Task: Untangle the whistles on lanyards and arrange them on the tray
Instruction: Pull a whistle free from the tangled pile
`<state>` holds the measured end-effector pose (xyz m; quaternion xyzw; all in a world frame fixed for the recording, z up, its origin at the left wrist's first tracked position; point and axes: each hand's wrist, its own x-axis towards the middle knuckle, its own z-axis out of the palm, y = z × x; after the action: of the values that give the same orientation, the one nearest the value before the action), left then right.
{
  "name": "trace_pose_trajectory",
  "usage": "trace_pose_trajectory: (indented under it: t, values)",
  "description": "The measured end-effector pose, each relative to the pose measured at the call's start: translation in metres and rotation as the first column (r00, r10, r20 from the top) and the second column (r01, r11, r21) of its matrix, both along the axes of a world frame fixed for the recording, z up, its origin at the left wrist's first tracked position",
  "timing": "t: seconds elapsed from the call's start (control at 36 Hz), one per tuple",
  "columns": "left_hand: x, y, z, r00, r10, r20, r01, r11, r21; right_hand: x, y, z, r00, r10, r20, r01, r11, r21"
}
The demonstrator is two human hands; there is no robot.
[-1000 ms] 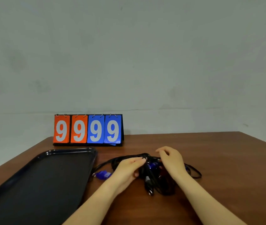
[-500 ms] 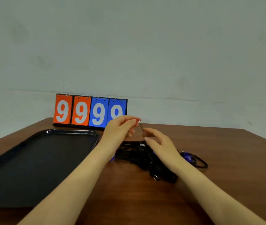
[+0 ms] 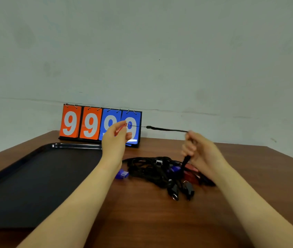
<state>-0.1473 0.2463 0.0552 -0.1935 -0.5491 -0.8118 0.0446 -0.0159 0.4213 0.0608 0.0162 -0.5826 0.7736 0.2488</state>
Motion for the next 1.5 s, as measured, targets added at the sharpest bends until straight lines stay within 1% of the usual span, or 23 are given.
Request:
trace_pose_trajectory:
  t: [0.08, 0.17, 0.28, 0.36, 0.44, 0.47, 0.53, 0.56, 0.61, 0.67, 0.72, 0.78, 0.81, 0.89, 0.92, 1.0, 1.06, 1.14, 1.19, 1.28, 1.33, 1.39, 1.5]
  values:
    - [-0.002, 0.001, -0.003, 0.998, 0.061, -0.025, -0.062, 0.997, -0.036, 0.007, 0.03, 0.004, 0.991, -0.103, -0.084, 0.084, 0.977, -0.196]
    - [-0.005, 0.002, -0.007, 0.991, 0.134, 0.0, -0.134, 0.991, -0.028, 0.015, 0.045, 0.003, 0.98, -0.144, -0.138, 0.09, 0.937, -0.336]
    - [-0.011, -0.002, -0.008, 0.97, 0.199, 0.137, -0.209, 0.976, 0.063, 0.025, 0.051, 0.009, 0.935, -0.17, -0.311, 0.015, 0.895, -0.446]
    - [-0.014, -0.004, -0.006, 0.953, 0.124, 0.277, -0.174, 0.971, 0.164, 0.026, 0.053, 0.013, 0.92, -0.168, -0.354, -0.008, 0.895, -0.446]
    - [-0.009, -0.003, 0.0, 0.938, -0.012, 0.346, -0.071, 0.971, 0.227, 0.02, 0.047, 0.013, 0.936, -0.313, -0.164, 0.273, 0.934, -0.23]
    - [-0.007, -0.002, 0.001, 0.938, -0.045, 0.343, -0.033, 0.975, 0.219, 0.018, 0.043, 0.011, 0.913, -0.403, -0.067, 0.398, 0.914, -0.08]
    - [-0.001, 0.001, 0.002, 0.944, -0.1, 0.316, 0.044, 0.983, 0.177, 0.013, 0.035, 0.005, 0.813, -0.579, 0.055, 0.55, 0.796, 0.253]
    - [0.003, 0.002, 0.002, 0.947, -0.116, 0.301, 0.076, 0.987, 0.143, 0.011, 0.033, 0.0, 0.762, -0.645, 0.058, 0.574, 0.714, 0.402]
    - [0.008, 0.005, 0.001, 0.95, -0.144, 0.277, 0.125, 0.989, 0.085, 0.007, 0.033, -0.011, 0.669, -0.743, -0.015, 0.556, 0.486, 0.675]
    - [0.012, 0.007, 0.002, 0.948, -0.185, 0.26, 0.174, 0.983, 0.066, 0.004, 0.038, -0.02, 0.579, -0.813, -0.061, 0.469, 0.272, 0.84]
    - [0.017, 0.008, 0.004, 0.94, -0.249, 0.232, 0.243, 0.969, 0.055, 0.001, 0.041, -0.025, 0.511, -0.858, -0.058, 0.405, 0.181, 0.896]
    - [0.024, 0.008, 0.007, 0.938, -0.296, 0.18, 0.299, 0.954, 0.015, 0.001, 0.039, -0.026, 0.525, -0.848, -0.075, 0.377, 0.152, 0.914]
    - [0.027, 0.008, 0.008, 0.94, -0.309, 0.147, 0.315, 0.949, -0.018, 0.0, 0.033, -0.026, 0.571, -0.816, -0.088, 0.385, 0.171, 0.907]
    - [0.033, 0.008, 0.01, 0.938, -0.342, 0.062, 0.347, 0.932, -0.109, 0.0, 0.004, -0.024, 0.773, -0.627, -0.101, 0.395, 0.35, 0.849]
    - [0.034, 0.008, 0.011, 0.932, -0.36, 0.046, 0.363, 0.924, -0.121, -0.002, -0.005, -0.026, 0.823, -0.56, -0.099, 0.362, 0.381, 0.851]
    - [0.038, 0.008, 0.011, 0.911, -0.413, 0.012, 0.41, 0.901, -0.139, -0.01, -0.025, -0.037, 0.905, -0.424, -0.032, 0.202, 0.362, 0.91]
    - [0.04, 0.009, 0.009, 0.911, -0.413, -0.02, 0.403, 0.899, -0.172, -0.016, -0.03, -0.044, 0.933, -0.356, 0.054, 0.084, 0.361, 0.929]
    - [0.037, 0.012, 0.007, 0.927, -0.372, -0.048, 0.356, 0.914, -0.193, -0.018, -0.033, -0.048, 0.95, -0.303, 0.072, 0.072, 0.439, 0.896]
    - [0.031, 0.014, 0.004, 0.951, -0.302, -0.073, 0.278, 0.932, -0.232, -0.019, -0.03, -0.047, 0.947, -0.312, 0.072, 0.128, 0.575, 0.808]
    - [0.023, 0.016, -0.002, 0.962, -0.182, -0.203, 0.094, 0.919, -0.382, -0.021, -0.021, -0.043, 0.942, -0.308, 0.135, 0.181, 0.802, 0.569]
    - [0.019, 0.016, -0.007, 0.934, -0.128, -0.335, -0.068, 0.854, -0.515, -0.022, -0.016, -0.041, 0.949, -0.28, 0.147, 0.204, 0.897, 0.392]
    - [0.016, 0.017, -0.013, 0.883, -0.122, -0.454, -0.214, 0.755, -0.62, -0.02, -0.01, -0.038, 0.957, -0.259, 0.134, 0.223, 0.946, 0.235]
    - [0.012, 0.02, -0.026, 0.831, -0.216, -0.513, -0.297, 0.608, -0.737, -0.019, -0.001, -0.037, 0.961, -0.25, 0.117, 0.248, 0.968, 0.025]
